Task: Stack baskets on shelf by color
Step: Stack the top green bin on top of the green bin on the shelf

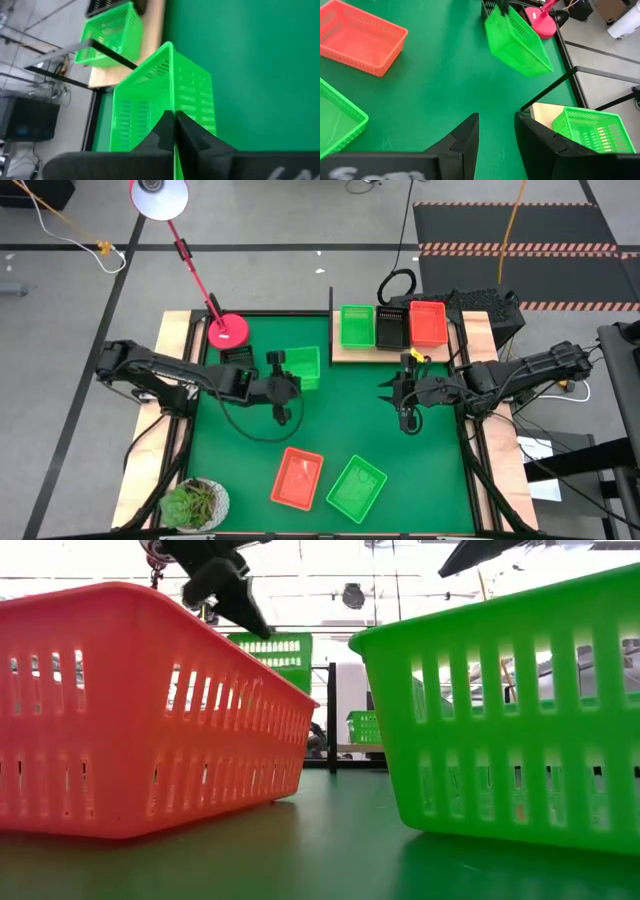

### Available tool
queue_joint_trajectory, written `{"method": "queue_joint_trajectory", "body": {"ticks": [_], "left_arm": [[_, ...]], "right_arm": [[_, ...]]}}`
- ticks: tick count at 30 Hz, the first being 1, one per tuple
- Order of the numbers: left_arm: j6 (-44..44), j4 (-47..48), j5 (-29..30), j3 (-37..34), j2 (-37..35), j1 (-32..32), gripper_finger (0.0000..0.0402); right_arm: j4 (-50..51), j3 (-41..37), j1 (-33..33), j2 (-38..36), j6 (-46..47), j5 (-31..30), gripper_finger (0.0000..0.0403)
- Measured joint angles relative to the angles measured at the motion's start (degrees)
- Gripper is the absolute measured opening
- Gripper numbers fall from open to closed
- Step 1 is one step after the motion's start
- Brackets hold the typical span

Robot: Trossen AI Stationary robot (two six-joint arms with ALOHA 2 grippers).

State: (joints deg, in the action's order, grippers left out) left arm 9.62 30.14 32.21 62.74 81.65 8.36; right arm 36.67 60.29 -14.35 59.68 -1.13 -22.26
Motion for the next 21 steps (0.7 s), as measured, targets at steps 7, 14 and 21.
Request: {"method": "queue_joint_trajectory", "body": {"ticks": [7,14,21], "left_arm": [[3.8,-3.13,0.45,-0.09,-0.29,2.58,0.0001],[11.13,-11.07,0.83,-0.08,-0.29,3.06,0.0001],[17.87,-12.97,0.87,4.44,-0.29,2.72,0.0]], "right_arm": [[-0.23,0.0,-0.02,-0.02,0.0,0.0,0.0118],[0.17,0.0,-0.02,-0.02,0.01,0.0,0.0118],[4.19,0.0,0.0,-1.19,2.15,-0.05,0.0118]]}}
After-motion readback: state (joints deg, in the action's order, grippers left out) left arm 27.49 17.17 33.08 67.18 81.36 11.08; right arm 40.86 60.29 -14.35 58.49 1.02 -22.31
